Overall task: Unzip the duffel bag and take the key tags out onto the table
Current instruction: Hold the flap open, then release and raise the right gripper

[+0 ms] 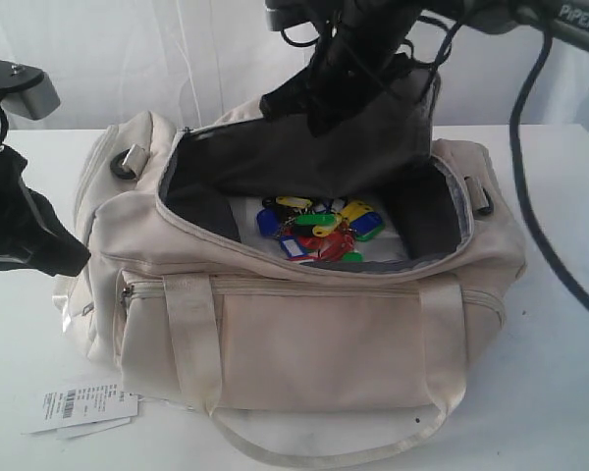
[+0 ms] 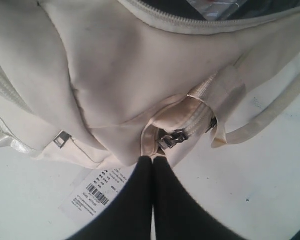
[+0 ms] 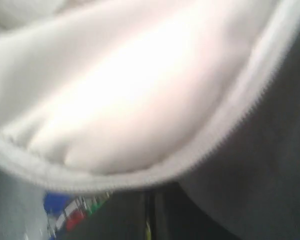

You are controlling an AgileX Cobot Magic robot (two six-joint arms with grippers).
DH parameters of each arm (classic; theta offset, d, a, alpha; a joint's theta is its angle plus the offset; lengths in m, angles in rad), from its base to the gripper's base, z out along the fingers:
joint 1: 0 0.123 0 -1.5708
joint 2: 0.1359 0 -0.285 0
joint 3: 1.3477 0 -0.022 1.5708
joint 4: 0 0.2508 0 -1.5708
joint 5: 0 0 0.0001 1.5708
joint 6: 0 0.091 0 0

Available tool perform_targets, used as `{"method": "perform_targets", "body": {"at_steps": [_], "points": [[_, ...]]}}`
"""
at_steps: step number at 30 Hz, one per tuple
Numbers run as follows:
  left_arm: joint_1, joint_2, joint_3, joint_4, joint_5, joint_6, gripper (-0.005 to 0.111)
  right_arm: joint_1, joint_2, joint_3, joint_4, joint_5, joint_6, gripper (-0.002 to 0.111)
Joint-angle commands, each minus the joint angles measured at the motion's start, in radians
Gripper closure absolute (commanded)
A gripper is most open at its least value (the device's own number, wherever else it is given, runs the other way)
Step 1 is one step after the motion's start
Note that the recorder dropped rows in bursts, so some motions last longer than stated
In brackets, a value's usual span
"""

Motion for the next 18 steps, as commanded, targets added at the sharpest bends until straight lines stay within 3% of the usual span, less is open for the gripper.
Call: {"method": "perform_targets", "body": {"at_steps": [1,4,10,14,18], "points": [[-0.005,-0.009,-0.006,-0.026,0.023,0.009,0.107,0.003,0.055,-0.001,0.225,-0.419,-0.010,0.108],[-0.005,-0.009,-0.006,-0.040,0.024,0.014,0.107,0.003,0.114,-0.001,0.337,-0.547,-0.010,0.108],[-0.005,-0.009,-0.006,-0.040,0.024,0.014,0.107,0.001,0.188,-0.001,0.337,-0.312,-0.057,0.108],[-0.005,-0.009,-0.006,-0.040,0.024,0.014,0.107,-0.003,0.108,-0.003,0.289,-0.302,-0.064,0.108],[-0.005,-0.009,-0.006,-0.040,0.034,0.014,0.107,-0.011,-0.014,-0.003,0.136,-0.115,-0.050,0.108]]}}
